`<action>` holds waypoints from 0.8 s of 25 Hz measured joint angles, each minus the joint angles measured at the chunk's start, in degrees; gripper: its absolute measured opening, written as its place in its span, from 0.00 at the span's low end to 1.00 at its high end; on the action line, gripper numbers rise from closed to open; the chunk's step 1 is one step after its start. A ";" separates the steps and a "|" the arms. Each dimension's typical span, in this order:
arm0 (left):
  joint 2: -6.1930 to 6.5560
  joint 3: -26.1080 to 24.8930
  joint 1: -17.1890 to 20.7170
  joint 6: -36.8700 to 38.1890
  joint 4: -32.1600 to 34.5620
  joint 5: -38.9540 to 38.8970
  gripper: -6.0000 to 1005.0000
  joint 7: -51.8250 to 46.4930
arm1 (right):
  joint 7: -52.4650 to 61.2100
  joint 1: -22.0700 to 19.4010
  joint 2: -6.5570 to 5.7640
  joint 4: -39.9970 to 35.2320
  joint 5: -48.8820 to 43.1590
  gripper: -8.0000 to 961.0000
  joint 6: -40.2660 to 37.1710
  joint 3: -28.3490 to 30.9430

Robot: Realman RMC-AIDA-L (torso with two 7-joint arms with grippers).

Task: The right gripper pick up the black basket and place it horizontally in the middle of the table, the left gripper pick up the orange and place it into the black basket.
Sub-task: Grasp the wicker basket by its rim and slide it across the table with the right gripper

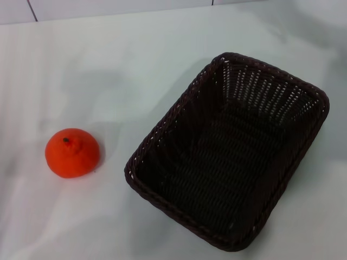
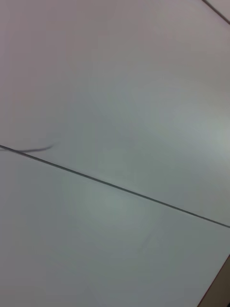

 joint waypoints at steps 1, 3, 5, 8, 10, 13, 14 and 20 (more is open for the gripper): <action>0.00 0.00 -0.12 -0.01 -0.03 0.00 0.88 0.00 | 5.19 0.63 -1.14 -2.89 -5.65 0.71 2.57 -0.01; 0.00 0.00 -0.32 -0.01 -0.09 0.00 0.88 0.04 | 14.16 2.67 -3.53 -7.39 -15.93 0.73 8.74 0.19; -0.01 0.00 -0.54 -0.01 -0.12 0.01 0.88 0.15 | 21.54 5.71 -5.79 -10.13 -25.49 0.96 15.39 0.52; 0.00 0.00 -0.77 0.09 -0.20 0.00 0.88 0.33 | 26.80 10.35 -7.24 -13.00 -38.98 0.97 24.86 1.64; 0.04 0.00 -0.95 0.26 -0.31 0.00 0.88 0.39 | 27.23 12.27 -6.92 -14.66 -45.48 0.98 28.58 1.99; 0.05 -0.09 -1.38 0.38 -0.62 0.00 0.88 0.42 | 27.08 14.20 -6.33 -14.86 -51.15 0.98 31.12 0.75; 0.05 -0.14 -1.47 0.42 -0.68 0.00 0.88 0.42 | 27.00 14.47 -6.11 -14.69 -52.22 0.98 31.45 0.01; 0.07 -0.26 -2.03 0.77 -0.73 0.00 0.88 0.44 | 26.95 14.62 -4.22 -13.90 -55.45 0.97 30.94 -5.11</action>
